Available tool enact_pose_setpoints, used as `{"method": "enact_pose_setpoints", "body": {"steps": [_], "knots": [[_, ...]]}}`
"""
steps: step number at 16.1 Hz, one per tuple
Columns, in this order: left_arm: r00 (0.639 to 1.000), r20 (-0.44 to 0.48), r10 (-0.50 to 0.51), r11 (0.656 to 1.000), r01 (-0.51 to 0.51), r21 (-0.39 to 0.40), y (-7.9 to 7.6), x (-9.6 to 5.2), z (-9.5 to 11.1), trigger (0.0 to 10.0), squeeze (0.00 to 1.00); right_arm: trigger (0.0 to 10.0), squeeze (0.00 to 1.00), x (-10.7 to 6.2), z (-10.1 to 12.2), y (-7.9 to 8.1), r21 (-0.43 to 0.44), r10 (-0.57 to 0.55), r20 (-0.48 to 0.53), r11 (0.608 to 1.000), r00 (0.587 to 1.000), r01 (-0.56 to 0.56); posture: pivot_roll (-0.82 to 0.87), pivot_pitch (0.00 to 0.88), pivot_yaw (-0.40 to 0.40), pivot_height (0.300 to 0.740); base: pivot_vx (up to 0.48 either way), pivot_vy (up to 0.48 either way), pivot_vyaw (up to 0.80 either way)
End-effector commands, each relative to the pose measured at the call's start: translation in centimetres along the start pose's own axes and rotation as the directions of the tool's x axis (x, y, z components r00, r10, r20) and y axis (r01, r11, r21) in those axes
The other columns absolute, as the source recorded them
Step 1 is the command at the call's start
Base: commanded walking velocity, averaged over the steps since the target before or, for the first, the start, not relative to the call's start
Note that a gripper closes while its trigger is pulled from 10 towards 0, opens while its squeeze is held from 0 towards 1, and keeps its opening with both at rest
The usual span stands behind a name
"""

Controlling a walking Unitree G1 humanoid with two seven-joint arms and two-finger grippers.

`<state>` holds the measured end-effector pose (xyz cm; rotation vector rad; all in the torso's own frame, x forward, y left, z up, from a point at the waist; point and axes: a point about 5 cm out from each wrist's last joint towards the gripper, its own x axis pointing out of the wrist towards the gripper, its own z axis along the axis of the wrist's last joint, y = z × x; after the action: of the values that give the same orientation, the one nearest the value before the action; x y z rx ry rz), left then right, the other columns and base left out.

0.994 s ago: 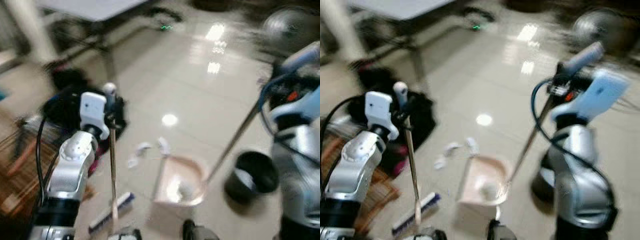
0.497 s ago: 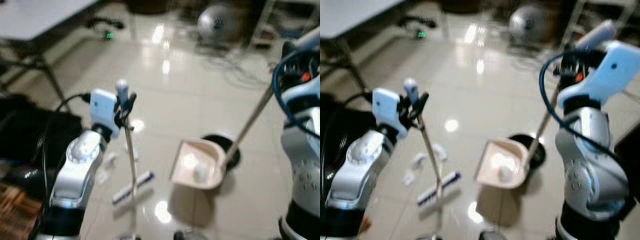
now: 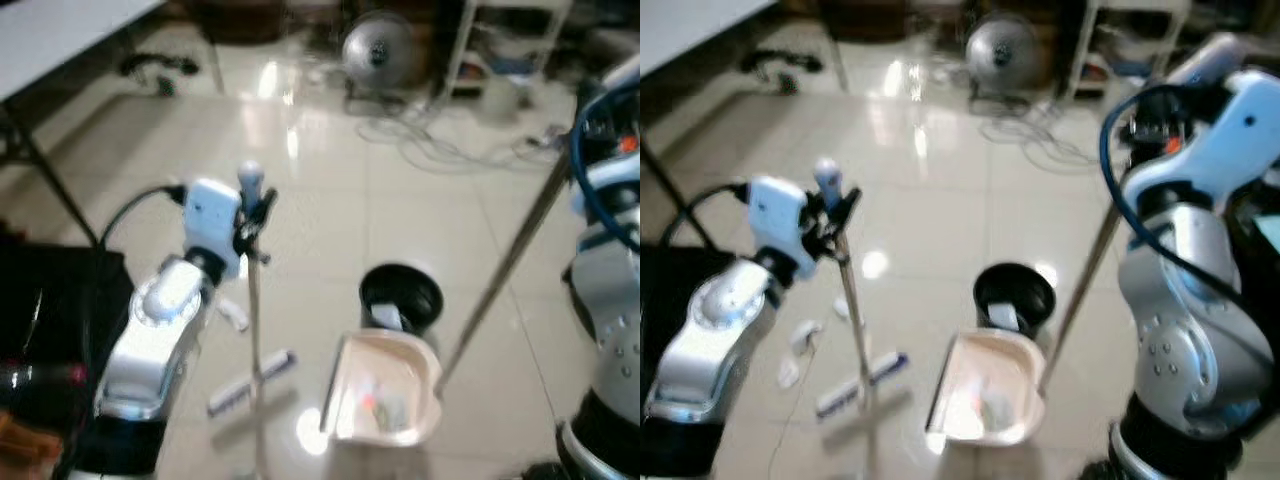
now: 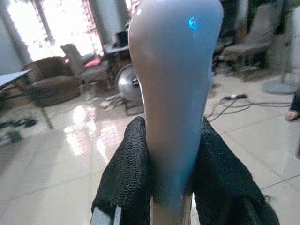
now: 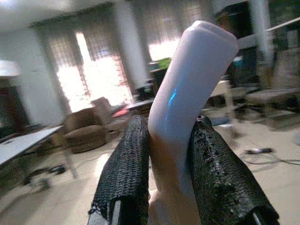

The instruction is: Sweep floor

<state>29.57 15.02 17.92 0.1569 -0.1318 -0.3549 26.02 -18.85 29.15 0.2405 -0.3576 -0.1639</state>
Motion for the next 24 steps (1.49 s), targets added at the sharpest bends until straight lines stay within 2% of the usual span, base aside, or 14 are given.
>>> {"method": "enact_pose_setpoints", "body": {"steps": [1, 3, 5, 9, 11, 13, 17, 24], "knots": [[0.999, 0.033, -0.028, 1.000, 0.027, 0.009, -0.6, 0.4, 1.0, 10.0, 0.00, 10.0, 0.00, -0.2, 0.8, -0.3, 0.014, -0.014, 0.032, 1.000, 0.999, 0.013, -0.02, 0.021, 0.026, 0.740, 0.000, -0.480, 0.00], [0.999, 0.032, -0.032, 0.999, 0.032, 0.004, -0.5, 0.4, 1.1, 10.0, 0.00, 10.0, 0.00, -0.3, 0.9, -0.7, 0.041, -0.036, 0.031, 0.999, 0.999, 0.035, -0.02, 0.025, 0.029, 0.740, 0.000, -0.469, 0.00], [0.998, 0.003, -0.064, 0.996, 0.064, -0.053, -0.6, 0.4, 0.9, 10.0, 0.00, 10.0, 0.00, -0.4, 1.1, -0.9, 0.045, -0.044, 0.033, 0.998, 0.998, 0.043, -0.02, 0.026, 0.033, 0.740, 0.000, 0.167, 0.00], [0.999, -0.033, -0.039, 0.999, 0.037, -0.035, -0.6, 0.7, 0.7, 10.0, 0.00, 10.0, 0.00, -0.4, 1.3, -1.2, 0.040, -0.060, 0.032, 0.998, 0.998, 0.058, -0.03, 0.028, 0.035, 0.740, 0.000, 0.201, 0.00], [1.000, -0.024, -0.008, 0.999, 0.007, -0.037, -0.2, 0.7, 0.9, 10.0, 0.00, 10.0, 0.00, -0.2, 1.6, -1.3, 0.025, -0.060, 0.038, 0.998, 0.997, 0.059, -0.02, 0.030, 0.033, 0.740, 0.000, 0.000, 0.00], [0.999, 0.042, -0.010, 1.000, 0.010, -0.010, -0.2, 0.8, 1.7, 10.0, 0.00, 10.0, 0.00, 0.2, 2.2, -1.7, 0.028, -0.058, 0.065, 0.998, 0.996, 0.056, -0.02, 0.036, 0.030, 0.740, 0.000, 0.000, -0.63], [0.998, 0.061, 0.014, 1.000, -0.013, -0.007, 0.0, 0.6, 1.9, 10.0, 0.00, 10.0, 0.00, 0.7, 2.9, -2.5, 0.006, -0.065, 0.081, 0.998, 0.995, 0.064, -0.02, 0.037, 0.023, 0.740, 0.367, 0.000, -0.32], [0.997, 0.021, 0.074, 0.996, -0.075, 0.047, 1.1, -0.1, 1.0, 10.0, 0.00, 10.0, 0.00, 1.3, 3.1, -1.8, 0.026, 0.010, 0.077, 1.000, 0.997, -0.012, -0.01, 0.046, 0.008, 0.740, 0.466, 0.000, 0.00]]}}
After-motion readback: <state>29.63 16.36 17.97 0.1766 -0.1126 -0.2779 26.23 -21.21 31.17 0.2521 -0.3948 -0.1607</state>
